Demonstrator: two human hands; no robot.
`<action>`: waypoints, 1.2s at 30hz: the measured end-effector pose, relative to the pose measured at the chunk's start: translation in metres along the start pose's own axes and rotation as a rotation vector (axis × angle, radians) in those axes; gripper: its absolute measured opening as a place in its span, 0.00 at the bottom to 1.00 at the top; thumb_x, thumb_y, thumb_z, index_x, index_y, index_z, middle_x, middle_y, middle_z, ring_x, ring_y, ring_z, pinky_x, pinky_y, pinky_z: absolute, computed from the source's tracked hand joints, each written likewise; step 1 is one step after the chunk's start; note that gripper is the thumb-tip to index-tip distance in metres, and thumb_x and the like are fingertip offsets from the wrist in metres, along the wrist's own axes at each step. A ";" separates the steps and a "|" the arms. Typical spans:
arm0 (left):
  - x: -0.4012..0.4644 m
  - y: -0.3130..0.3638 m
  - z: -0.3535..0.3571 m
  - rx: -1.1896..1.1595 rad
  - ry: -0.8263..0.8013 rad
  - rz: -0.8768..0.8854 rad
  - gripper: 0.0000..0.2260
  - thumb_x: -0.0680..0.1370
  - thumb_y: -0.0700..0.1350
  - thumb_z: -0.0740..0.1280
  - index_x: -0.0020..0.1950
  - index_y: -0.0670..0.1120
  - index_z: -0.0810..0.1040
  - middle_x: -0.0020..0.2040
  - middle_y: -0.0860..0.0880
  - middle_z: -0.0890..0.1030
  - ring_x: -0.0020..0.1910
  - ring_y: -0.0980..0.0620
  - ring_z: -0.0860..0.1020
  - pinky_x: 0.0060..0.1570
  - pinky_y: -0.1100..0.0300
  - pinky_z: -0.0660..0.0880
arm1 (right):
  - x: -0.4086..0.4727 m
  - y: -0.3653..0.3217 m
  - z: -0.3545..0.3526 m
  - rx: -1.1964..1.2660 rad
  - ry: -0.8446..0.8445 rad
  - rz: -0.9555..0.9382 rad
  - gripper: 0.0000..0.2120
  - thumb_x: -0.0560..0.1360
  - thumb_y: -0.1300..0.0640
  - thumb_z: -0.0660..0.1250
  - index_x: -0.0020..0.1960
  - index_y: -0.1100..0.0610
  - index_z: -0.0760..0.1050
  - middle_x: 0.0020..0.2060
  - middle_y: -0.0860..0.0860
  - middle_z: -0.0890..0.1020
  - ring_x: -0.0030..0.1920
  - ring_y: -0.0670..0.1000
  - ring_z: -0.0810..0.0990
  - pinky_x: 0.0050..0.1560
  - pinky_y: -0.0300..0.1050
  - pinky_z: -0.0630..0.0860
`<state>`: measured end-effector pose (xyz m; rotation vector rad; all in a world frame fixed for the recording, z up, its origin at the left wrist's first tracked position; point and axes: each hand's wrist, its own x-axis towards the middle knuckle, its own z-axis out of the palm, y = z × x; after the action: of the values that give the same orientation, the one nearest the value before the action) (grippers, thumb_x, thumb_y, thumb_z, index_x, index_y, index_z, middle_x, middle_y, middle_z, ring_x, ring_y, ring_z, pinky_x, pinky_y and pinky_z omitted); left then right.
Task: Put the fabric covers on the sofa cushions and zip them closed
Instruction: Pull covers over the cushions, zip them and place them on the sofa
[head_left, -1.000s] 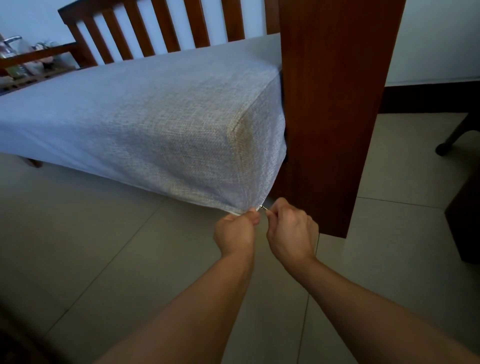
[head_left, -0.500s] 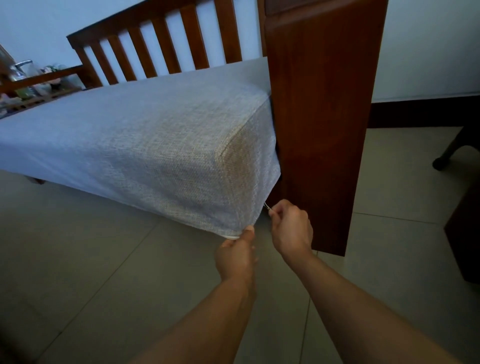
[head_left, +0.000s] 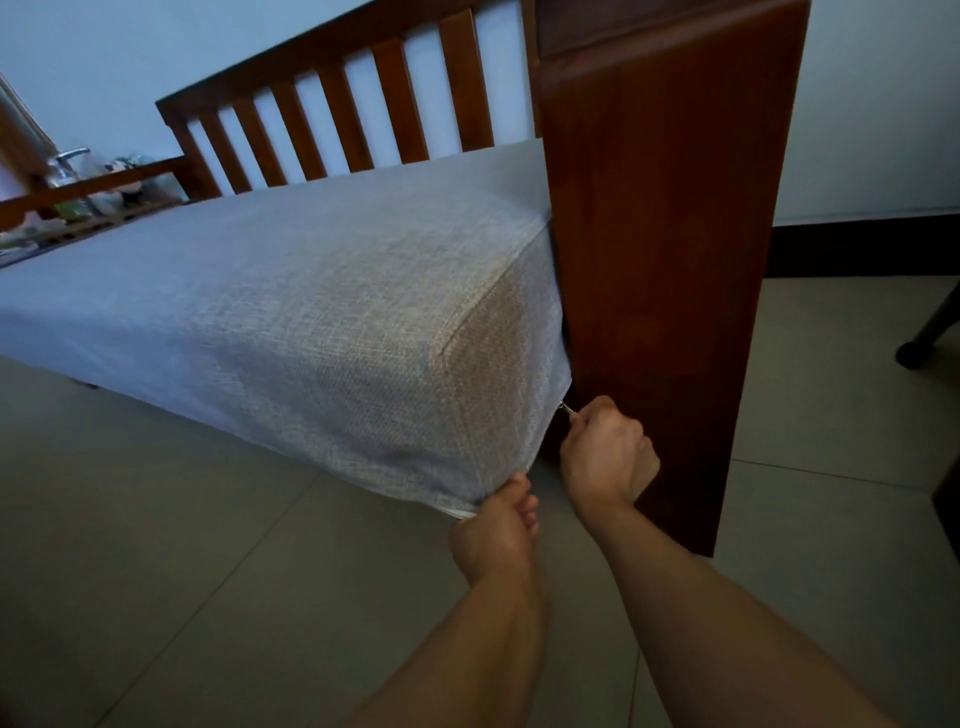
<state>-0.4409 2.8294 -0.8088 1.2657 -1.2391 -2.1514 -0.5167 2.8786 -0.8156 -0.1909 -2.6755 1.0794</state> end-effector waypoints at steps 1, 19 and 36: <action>0.000 0.000 -0.001 0.007 -0.004 0.002 0.06 0.72 0.38 0.71 0.35 0.41 0.78 0.29 0.48 0.78 0.29 0.55 0.74 0.30 0.65 0.69 | 0.003 0.000 0.001 -0.005 0.006 0.008 0.09 0.79 0.53 0.61 0.51 0.58 0.76 0.47 0.57 0.82 0.49 0.60 0.80 0.43 0.47 0.70; -0.004 0.004 -0.013 0.134 -0.164 -0.032 0.04 0.75 0.44 0.69 0.46 0.44 0.80 0.42 0.48 0.82 0.41 0.55 0.78 0.37 0.61 0.71 | -0.028 0.026 -0.001 0.012 -0.265 -0.264 0.35 0.73 0.65 0.65 0.75 0.59 0.52 0.67 0.57 0.65 0.65 0.56 0.67 0.61 0.47 0.68; 0.064 0.054 -0.063 -0.106 -0.204 0.011 0.11 0.81 0.41 0.56 0.45 0.41 0.76 0.35 0.45 0.80 0.31 0.52 0.78 0.31 0.65 0.75 | -0.079 -0.047 -0.034 -0.755 0.105 -1.275 0.29 0.74 0.57 0.50 0.75 0.57 0.57 0.76 0.59 0.46 0.76 0.58 0.39 0.72 0.56 0.31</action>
<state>-0.4296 2.7254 -0.8113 1.0155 -1.1870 -2.3520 -0.4330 2.8505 -0.7730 1.1101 -2.1878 -0.3092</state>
